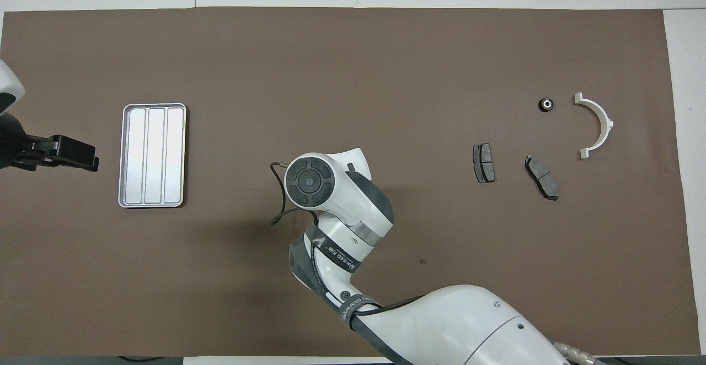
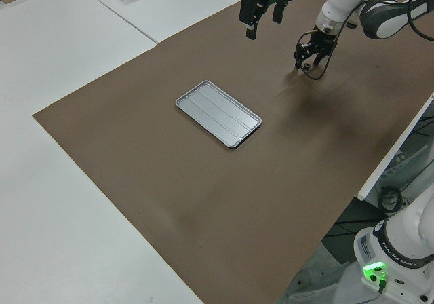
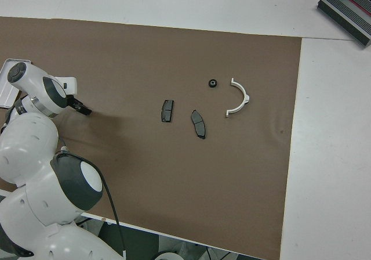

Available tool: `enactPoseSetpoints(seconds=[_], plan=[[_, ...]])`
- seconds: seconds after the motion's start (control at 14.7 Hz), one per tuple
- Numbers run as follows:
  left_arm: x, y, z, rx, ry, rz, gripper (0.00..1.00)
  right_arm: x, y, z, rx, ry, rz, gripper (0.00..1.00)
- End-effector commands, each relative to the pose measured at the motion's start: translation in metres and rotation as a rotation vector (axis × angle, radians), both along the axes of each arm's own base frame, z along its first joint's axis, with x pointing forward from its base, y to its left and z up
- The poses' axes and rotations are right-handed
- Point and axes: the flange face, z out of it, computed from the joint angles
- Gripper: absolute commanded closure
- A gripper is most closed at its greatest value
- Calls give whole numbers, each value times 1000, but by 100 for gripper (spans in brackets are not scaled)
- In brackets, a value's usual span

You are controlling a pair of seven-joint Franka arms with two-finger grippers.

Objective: Place bearing gear from tray to pile

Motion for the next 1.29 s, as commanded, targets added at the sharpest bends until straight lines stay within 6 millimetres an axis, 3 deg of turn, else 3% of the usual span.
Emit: enactPoseSetpoints(seconds=[0.0,0.07,0.27,0.41,0.81,1.09,1.22], plan=[[2,1,4,-21,-4,-16,0,-1,-1,-1,-6,-16,2,61],[2,1,4,-21,-4,-16,0,-1,-1,-1,-2,-15,-1,70],[2,1,1,-25,-4,-14,0,-2,0,0,2,-16,-1,83],[1,1,2,-25,-5,-14,0,-3,2,0,4,-16,2,100],[-1,1,1,-25,-3,-11,0,-4,5,8,-11,-3,3,100],[-2,-2,3,-23,-3,-11,0,19,1,44,-50,9,0,100],[-4,-3,7,-24,-12,-13,0,29,-12,66,-67,25,30,100]])
